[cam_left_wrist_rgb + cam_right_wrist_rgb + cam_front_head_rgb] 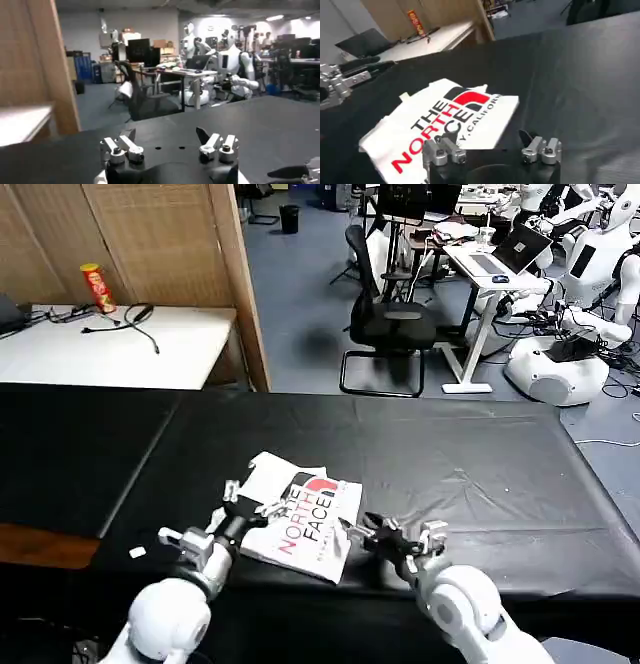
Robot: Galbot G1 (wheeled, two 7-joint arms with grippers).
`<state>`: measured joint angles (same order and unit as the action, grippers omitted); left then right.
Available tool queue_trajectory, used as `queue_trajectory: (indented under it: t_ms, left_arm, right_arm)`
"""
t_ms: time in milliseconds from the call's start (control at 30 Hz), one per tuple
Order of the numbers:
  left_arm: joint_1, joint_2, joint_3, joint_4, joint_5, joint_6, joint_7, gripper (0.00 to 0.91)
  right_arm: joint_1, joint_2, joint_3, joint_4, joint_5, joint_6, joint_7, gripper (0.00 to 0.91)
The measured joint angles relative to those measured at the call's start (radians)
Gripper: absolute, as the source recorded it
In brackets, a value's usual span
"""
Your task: Fold and organize the clothes.
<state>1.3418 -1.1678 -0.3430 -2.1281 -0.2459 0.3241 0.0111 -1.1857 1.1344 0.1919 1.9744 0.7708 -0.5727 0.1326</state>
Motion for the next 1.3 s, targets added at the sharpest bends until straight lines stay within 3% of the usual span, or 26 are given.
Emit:
queue_trajectory:
  t_ms: [67,233,533,567,633,767,867,967,1067,1300]
  left_arm:
    - [0.011,0.002,-0.013,-0.004,0.002,-0.005,0.000,0.878]
    - [0.035,0.009,-0.040,-0.014,0.004,-0.021,0.000,0.878]
    - [0.065,0.002,-0.080,-0.014,0.005,-0.042,0.000,0.878]
    - [0.067,0.001,-0.083,-0.013,0.006,-0.044,0.000,0.878]
    - [0.071,-0.003,-0.089,-0.010,0.007,-0.046,-0.002,0.878]
    - [0.080,-0.013,-0.094,-0.008,-0.006,-0.044,-0.035,0.878]
    - [0.090,-0.015,-0.098,0.000,-0.031,-0.047,-0.068,0.878]
    - [0.094,-0.016,-0.099,0.008,-0.078,-0.046,-0.091,0.878]
    - [0.100,-0.015,-0.100,0.015,-0.095,-0.054,-0.092,0.878]
    - [0.133,0.008,-0.103,-0.005,-0.101,-0.036,-0.116,0.878]
  right_arm:
    - [0.012,0.013,-0.006,-0.021,-0.003,0.002,0.001,0.215]
    - [0.043,0.043,-0.017,-0.073,-0.015,0.007,0.000,0.088]
    - [0.114,0.040,0.007,-0.161,-0.026,0.022,-0.019,0.049]
    - [0.131,0.035,0.015,-0.177,-0.025,0.018,-0.020,0.078]
    - [0.159,0.024,0.027,-0.196,-0.010,0.002,-0.022,0.878]
    - [0.169,-0.005,0.049,-0.180,0.011,-0.045,-0.045,0.878]
    - [0.138,-0.044,0.082,-0.125,-0.008,-0.033,-0.089,0.878]
    - [0.080,-0.091,0.129,-0.061,-0.076,0.032,-0.143,0.878]
    - [0.008,-0.128,0.176,-0.003,-0.160,0.136,-0.142,0.878]
    - [-0.198,-0.127,0.252,0.090,-0.374,0.430,-0.047,0.878]
